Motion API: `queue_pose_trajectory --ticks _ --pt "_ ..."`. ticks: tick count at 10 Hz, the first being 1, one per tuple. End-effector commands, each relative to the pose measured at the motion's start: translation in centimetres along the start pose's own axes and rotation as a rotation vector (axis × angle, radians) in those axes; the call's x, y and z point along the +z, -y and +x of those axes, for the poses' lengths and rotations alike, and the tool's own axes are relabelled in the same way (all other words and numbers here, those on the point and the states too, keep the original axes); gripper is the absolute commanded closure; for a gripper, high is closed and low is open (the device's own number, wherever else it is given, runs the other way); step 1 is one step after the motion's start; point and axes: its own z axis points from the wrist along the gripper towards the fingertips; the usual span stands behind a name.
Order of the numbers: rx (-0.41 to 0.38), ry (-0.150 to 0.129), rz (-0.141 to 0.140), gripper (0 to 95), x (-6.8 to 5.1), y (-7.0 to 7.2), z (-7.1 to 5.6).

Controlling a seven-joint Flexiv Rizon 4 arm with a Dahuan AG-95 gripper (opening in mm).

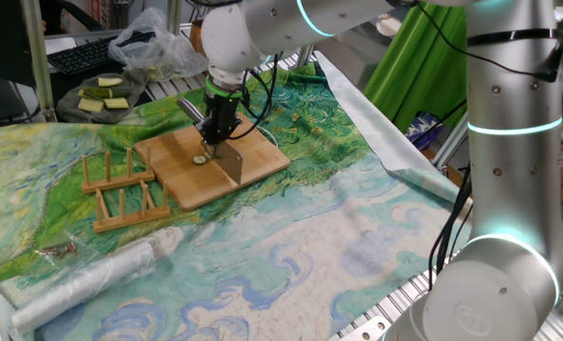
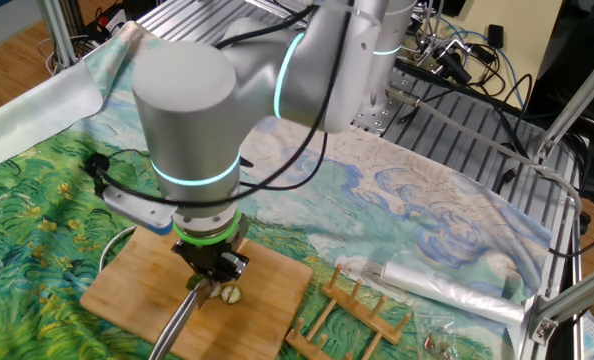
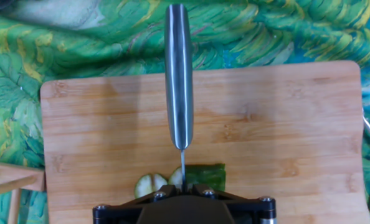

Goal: Chop the cucumber into shreds

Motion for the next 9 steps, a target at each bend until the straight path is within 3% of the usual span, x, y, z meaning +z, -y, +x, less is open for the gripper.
queue_pose_trajectory --ticks 1,3,9 --pt "0.003 -0.023 0.028 95.0 -0.5 -0.3 -0.3" --pt "0.007 -0.022 0.028 95.0 -0.6 -0.3 -0.3" --pt "-0.024 -0.045 0.043 95.0 -3.0 0.8 -0.3"
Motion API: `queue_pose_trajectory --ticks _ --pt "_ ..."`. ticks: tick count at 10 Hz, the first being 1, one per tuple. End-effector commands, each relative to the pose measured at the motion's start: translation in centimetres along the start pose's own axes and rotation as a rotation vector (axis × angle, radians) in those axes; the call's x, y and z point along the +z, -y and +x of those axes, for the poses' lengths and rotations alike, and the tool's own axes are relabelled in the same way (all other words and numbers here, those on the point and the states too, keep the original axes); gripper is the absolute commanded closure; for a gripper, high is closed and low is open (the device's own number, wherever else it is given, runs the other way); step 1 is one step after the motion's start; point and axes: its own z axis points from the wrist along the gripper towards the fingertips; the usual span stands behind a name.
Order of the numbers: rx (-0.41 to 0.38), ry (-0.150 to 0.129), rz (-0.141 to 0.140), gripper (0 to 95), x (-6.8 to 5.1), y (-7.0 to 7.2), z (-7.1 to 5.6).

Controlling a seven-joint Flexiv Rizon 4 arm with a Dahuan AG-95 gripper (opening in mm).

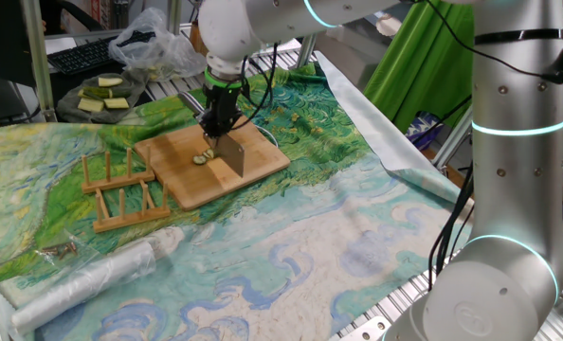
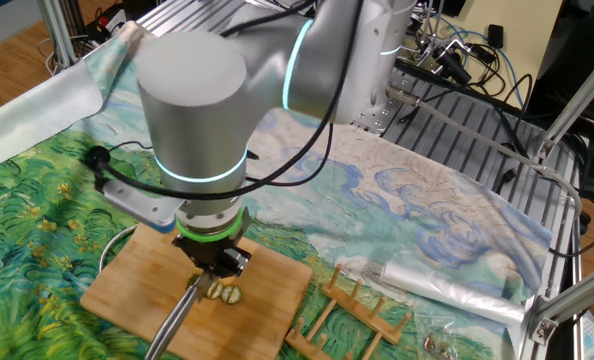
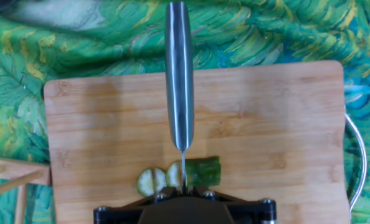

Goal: Chop the cucumber into shreds

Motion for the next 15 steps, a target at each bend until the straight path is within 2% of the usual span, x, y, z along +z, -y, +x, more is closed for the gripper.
queue_pose_trajectory --ticks 1,5,7,8,10,13,15 --pt "-0.01 0.007 0.003 95.0 -0.1 0.4 0.1" --pt "-0.008 0.009 -0.004 95.0 0.4 0.4 0.2" --pt "-0.01 0.018 -0.008 95.0 2.0 0.3 0.2" --pt "-0.01 0.02 -0.008 95.0 2.4 0.2 0.2" --pt "-0.008 0.02 -0.01 95.0 2.3 0.0 0.2" --pt "-0.007 0.038 -0.01 95.0 3.3 0.0 0.2" --pt "-0.005 0.047 -0.01 95.0 3.6 0.0 0.2"
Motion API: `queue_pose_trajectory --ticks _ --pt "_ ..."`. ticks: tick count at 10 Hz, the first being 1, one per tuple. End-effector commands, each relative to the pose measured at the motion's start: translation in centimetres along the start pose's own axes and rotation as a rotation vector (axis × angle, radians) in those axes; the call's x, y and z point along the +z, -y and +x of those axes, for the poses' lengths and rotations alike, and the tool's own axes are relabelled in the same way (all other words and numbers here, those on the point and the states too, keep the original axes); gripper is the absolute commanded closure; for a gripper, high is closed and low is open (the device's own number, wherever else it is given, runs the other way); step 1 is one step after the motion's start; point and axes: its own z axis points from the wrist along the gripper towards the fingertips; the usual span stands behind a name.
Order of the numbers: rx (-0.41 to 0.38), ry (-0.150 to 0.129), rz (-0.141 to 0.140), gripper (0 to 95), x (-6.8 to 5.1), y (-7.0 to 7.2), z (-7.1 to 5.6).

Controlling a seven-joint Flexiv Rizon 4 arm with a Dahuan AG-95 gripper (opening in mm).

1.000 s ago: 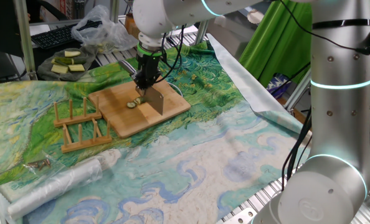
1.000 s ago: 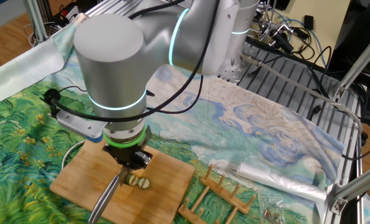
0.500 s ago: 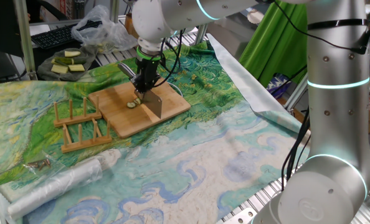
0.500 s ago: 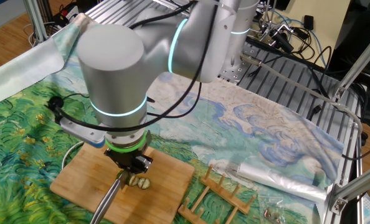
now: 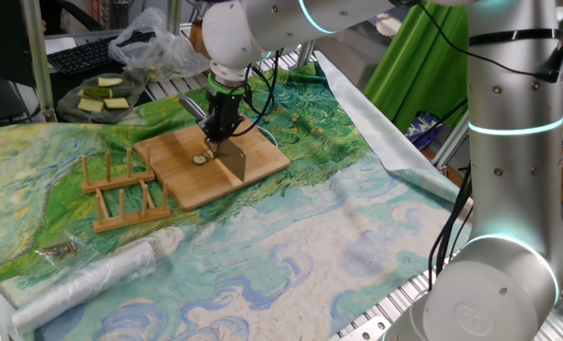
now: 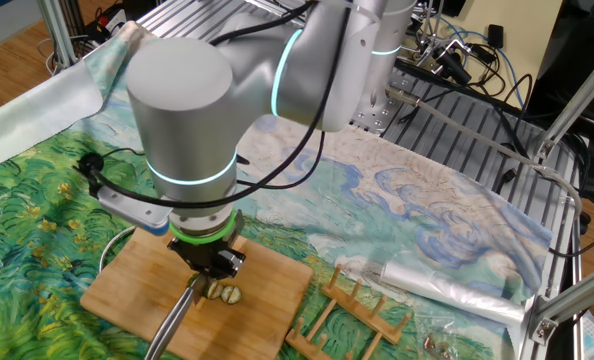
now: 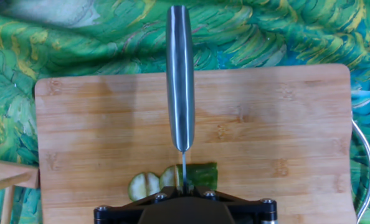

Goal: Chop the cucumber into shreds

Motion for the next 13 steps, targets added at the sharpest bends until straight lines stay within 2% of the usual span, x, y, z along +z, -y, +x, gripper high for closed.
queue_pose_trajectory --ticks 1,3,5,6,8,9,10,12,13 --pt "0.004 0.006 -0.001 95.0 1.4 -0.1 -0.1" --pt "0.004 0.004 0.003 95.0 1.0 -0.1 -0.1" --pt "0.007 -0.021 0.007 95.0 -0.8 -0.1 -0.1" --pt "0.004 -0.025 0.014 95.0 -1.3 -0.1 -0.2" --pt "0.006 -0.024 0.013 95.0 -1.4 -0.1 -0.2" --pt "0.005 -0.024 0.009 95.0 -1.2 -0.1 -0.2" --pt "0.005 -0.015 0.009 95.0 -0.4 -0.1 -0.1" --pt "0.009 0.024 0.004 95.0 2.1 0.0 0.0" --pt "0.011 0.013 -0.004 95.0 2.1 0.0 0.0"
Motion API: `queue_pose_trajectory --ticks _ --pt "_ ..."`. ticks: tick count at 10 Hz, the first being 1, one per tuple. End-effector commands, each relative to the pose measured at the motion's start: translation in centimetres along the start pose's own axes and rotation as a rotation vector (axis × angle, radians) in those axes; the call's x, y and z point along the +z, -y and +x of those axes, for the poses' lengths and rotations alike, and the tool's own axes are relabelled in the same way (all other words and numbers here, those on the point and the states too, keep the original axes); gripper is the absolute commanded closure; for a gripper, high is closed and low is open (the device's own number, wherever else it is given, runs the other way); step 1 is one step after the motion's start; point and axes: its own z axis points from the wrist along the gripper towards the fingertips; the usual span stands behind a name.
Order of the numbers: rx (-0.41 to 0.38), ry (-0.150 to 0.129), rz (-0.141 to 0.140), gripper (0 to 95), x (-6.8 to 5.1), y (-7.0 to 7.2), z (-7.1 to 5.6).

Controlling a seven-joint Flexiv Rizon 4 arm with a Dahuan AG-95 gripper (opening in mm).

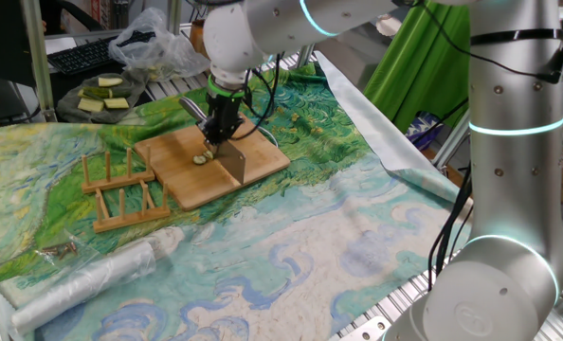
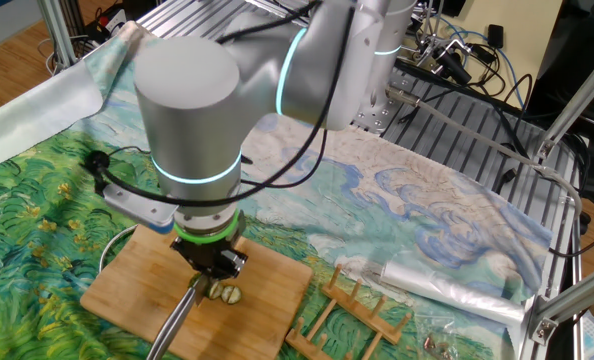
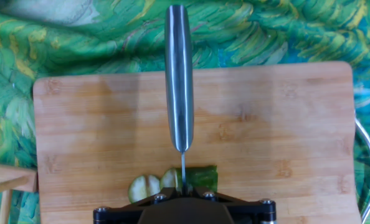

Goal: Chop the cucumber into shreds

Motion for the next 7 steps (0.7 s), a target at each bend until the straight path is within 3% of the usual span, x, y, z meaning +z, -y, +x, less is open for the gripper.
queue_pose_trajectory --ticks 1,3,7 --pt "0.007 -0.013 -0.009 95.0 0.6 -0.1 0.0" --pt "0.005 -0.042 -0.001 95.0 -1.4 -0.2 -0.5" --pt "0.009 -0.039 0.008 95.0 -2.0 -0.2 -0.3"
